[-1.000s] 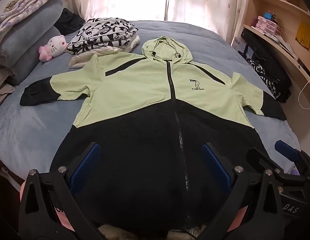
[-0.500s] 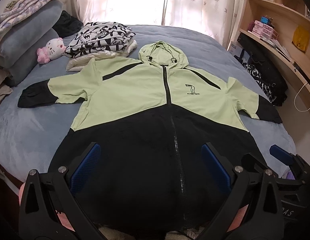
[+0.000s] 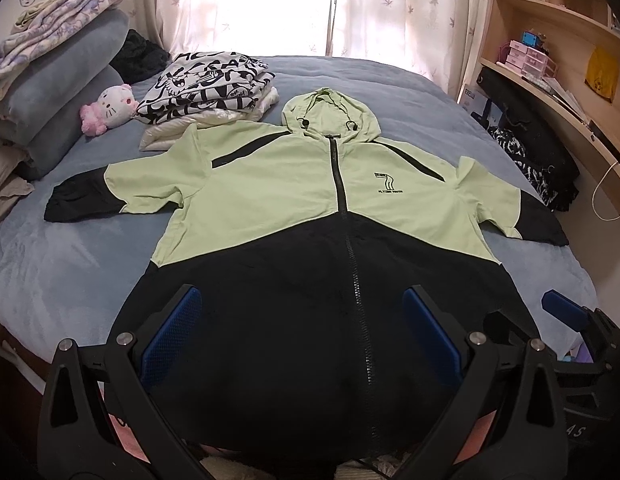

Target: Fold large clothes

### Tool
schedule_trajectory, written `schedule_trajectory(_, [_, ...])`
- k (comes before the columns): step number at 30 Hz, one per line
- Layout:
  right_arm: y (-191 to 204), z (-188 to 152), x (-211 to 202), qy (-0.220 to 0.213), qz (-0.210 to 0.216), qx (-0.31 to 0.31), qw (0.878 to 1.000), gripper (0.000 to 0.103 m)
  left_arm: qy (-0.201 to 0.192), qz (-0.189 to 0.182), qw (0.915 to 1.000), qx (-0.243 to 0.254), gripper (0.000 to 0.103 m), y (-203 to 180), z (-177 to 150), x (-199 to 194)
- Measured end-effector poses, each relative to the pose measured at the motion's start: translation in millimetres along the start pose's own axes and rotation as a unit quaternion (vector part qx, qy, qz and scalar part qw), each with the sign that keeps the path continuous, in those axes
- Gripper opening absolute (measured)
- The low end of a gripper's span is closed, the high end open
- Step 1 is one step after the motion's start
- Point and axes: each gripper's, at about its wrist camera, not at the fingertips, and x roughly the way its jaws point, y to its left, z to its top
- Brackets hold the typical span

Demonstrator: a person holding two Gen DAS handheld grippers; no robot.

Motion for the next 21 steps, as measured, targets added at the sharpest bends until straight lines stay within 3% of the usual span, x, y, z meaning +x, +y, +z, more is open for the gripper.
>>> schedule_trajectory(21, [-3.6, 0.2, 5.2, 0.008, 0.001, 0.005, 1.0, 0.103, 0.002, 0.005, 1.0, 0.004, 0.099, -2.8, -0.2, 6.2])
